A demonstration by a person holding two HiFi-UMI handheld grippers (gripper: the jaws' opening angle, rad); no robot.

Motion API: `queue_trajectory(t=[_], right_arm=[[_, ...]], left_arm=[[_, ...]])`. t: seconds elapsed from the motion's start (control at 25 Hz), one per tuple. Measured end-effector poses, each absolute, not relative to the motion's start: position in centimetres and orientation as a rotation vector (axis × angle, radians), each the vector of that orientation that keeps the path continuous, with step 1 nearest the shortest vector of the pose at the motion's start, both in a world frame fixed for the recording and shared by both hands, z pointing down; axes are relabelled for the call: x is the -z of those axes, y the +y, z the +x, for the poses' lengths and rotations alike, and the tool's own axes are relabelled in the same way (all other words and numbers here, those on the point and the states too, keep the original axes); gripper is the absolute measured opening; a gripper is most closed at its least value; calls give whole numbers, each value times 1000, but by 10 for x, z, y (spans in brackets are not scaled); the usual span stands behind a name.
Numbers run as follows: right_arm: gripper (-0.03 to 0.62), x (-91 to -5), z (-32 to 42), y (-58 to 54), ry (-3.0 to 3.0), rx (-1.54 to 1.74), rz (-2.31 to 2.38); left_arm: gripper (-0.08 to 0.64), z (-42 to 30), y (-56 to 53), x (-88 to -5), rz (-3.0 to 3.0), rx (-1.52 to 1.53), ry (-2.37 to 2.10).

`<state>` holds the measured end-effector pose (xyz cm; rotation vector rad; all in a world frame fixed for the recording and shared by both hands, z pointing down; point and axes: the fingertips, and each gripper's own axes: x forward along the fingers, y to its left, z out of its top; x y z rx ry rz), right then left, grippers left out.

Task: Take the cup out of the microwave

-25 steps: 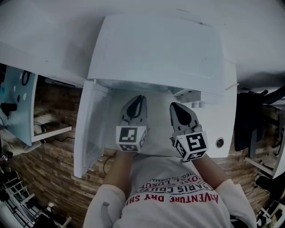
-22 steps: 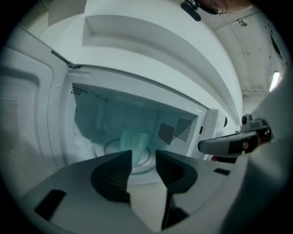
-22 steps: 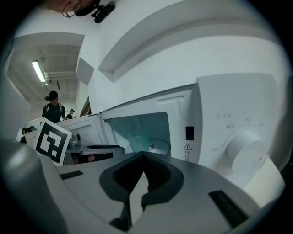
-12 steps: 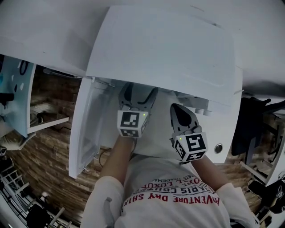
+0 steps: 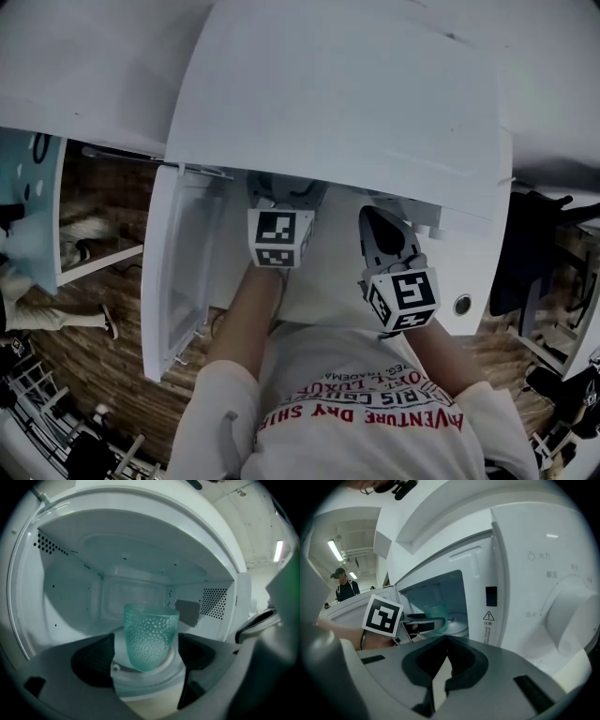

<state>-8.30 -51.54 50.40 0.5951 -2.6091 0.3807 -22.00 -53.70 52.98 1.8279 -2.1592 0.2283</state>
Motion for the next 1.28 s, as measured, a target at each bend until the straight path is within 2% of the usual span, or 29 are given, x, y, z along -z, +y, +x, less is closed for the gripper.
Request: queue_trajectory(t=[0.48, 0.8, 1.28], right_arm=[[11, -501, -79, -519, -2585, -359, 624], [11, -498, -81, -517, -2585, -334, 615], [11, -490, -72, -512, -2585, -359, 665]], left_arm=[[400, -227, -561, -525, 1811, -334, -2227], [371, -225, -563, -527, 1826, -334, -2175], [368, -196, -535, -508, 1919, -339, -2121]])
